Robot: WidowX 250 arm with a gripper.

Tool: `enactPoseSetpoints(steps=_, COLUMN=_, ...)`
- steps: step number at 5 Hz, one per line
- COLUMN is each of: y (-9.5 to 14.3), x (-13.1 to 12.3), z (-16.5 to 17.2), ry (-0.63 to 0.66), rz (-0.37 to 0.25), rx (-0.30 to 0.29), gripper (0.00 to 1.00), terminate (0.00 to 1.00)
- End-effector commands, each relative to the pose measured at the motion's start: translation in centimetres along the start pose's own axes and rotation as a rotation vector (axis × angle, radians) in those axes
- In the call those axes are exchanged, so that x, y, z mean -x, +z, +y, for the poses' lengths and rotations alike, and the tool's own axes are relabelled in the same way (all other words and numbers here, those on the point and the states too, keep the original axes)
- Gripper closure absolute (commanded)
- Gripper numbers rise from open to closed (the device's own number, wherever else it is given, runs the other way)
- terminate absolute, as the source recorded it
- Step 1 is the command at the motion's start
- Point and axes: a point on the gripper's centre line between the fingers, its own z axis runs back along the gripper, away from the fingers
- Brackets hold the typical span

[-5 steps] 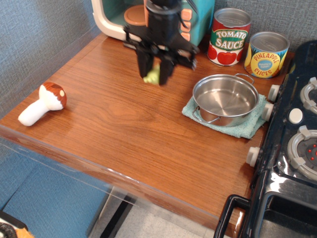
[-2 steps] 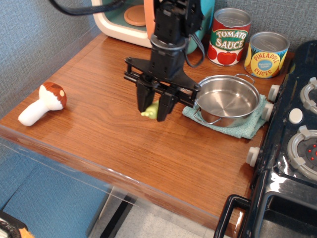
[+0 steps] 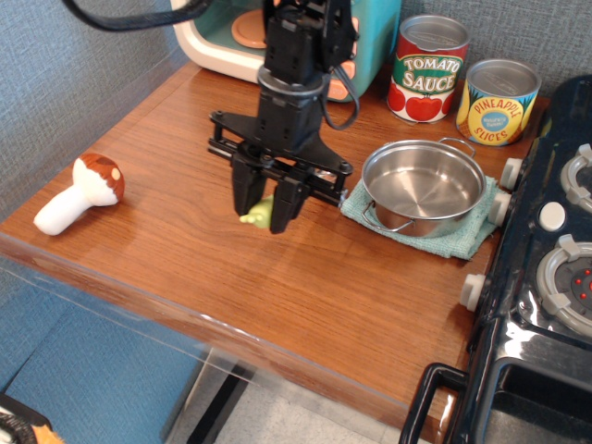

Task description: Move the spoon the the immediate left of the pot

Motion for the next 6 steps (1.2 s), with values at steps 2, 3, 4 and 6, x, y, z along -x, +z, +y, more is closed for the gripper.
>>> enactPoseSetpoints(steps=2, y=1.8, x=1.6, z=1.8, ry=0.038, rz=0.039, rx=0.114, gripper=0.00, terminate=0.00)
enactPoseSetpoints(steps=3, y=2.2, x=1.6, z=1.7, ry=0.031, rz=-0.010, rx=0.141, gripper=0.00, terminate=0.00)
enactPoseSetpoints(steps=4, y=3.0, x=1.1, z=1.3, ry=-0.029, rz=-0.187, rx=0.095, gripper=0.00, terminate=0.00)
enactPoseSetpoints(steps=6, y=3.0, x=1.1, z=1.3, ry=-0.029, rz=-0.187, rx=0.095, gripper=0.00, terminate=1.00)
